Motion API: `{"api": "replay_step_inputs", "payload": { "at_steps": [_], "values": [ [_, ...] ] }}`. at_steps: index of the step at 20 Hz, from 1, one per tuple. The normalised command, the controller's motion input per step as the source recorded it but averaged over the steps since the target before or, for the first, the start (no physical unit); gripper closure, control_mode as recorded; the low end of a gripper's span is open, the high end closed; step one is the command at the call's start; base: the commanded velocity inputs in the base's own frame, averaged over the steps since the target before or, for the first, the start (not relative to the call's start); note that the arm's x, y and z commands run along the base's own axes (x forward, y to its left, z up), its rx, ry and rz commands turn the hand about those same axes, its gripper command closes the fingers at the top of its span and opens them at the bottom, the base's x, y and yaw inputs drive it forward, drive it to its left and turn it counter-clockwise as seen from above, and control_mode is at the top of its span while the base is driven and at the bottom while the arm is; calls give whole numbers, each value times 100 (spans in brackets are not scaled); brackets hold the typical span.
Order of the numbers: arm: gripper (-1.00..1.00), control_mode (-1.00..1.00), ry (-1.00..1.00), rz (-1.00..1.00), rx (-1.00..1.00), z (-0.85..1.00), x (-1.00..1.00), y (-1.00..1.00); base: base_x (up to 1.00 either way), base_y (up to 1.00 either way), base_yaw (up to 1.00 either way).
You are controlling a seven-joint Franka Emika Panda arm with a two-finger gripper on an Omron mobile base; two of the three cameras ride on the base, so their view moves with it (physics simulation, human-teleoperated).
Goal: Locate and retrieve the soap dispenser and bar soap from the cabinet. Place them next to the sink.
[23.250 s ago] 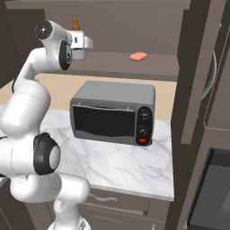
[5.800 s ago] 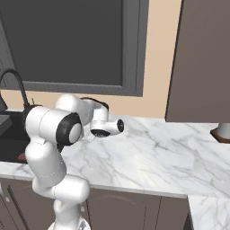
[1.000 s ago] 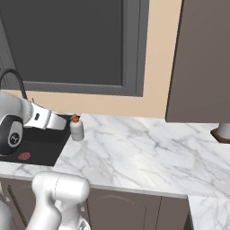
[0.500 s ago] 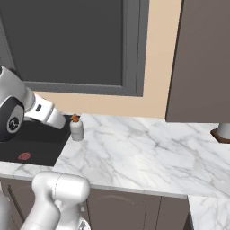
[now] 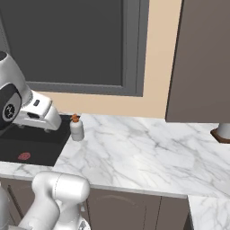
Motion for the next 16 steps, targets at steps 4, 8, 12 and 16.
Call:
{"api": "replay_step_inputs", "payload": {
  "at_steps": [4, 8, 12, 16],
  "values": [
    [-100, -100, 1, 0, -3, 0, -17, 1, 0, 0, 0],
    [-100, -100, 0, 0, 0, 0, 0, 0, 0, 0, 0],
    [-100, -100, 0, 0, 0, 0, 0, 0, 0, 0, 0],
    [-100, 100, 0, 0, 0, 0, -2, 0, -15, 0, -2]
  ]
}}
